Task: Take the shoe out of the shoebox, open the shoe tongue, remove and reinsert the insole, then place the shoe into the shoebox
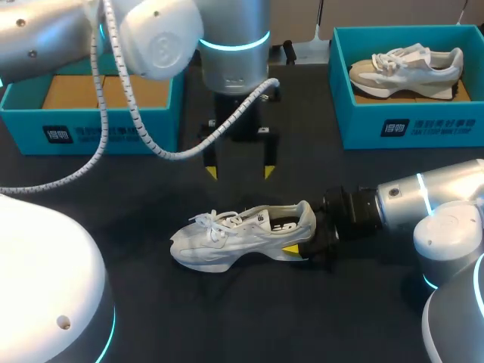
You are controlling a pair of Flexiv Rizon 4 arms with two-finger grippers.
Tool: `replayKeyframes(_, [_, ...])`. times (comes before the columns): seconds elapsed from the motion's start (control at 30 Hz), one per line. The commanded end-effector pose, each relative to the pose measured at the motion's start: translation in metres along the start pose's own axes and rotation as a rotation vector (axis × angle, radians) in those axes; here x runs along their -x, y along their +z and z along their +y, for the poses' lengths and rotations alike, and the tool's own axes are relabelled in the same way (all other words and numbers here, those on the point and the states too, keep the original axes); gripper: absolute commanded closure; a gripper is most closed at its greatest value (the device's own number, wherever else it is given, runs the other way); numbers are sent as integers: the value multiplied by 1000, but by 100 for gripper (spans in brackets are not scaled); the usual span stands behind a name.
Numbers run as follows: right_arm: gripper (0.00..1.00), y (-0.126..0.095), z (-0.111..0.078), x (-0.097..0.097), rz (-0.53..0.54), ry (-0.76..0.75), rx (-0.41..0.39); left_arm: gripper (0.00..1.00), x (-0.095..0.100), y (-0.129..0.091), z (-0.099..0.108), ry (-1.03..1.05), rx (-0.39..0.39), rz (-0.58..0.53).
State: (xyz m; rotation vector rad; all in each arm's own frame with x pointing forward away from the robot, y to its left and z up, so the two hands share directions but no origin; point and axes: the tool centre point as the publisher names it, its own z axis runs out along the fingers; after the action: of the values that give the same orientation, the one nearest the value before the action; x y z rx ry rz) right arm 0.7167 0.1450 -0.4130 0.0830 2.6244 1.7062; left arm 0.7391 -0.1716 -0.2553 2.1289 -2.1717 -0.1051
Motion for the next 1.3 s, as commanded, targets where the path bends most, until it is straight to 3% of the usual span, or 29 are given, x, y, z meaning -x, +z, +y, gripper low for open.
replayKeyframes(0.03, [100,0,1,0,0,1,-3,0,-3,2,2,9,3,-11])
replayKeyframes(0.47, [100,0,1,0,0,1,-3,0,-14,30,25,-7,37,-123])
replayKeyframes(0.77, [100,0,1,0,0,1,-3,0,-24,58,29,-11,112,-200])
replayKeyframes(1.3, [100,0,1,0,0,1,-3,0,-25,79,35,-30,188,-329])
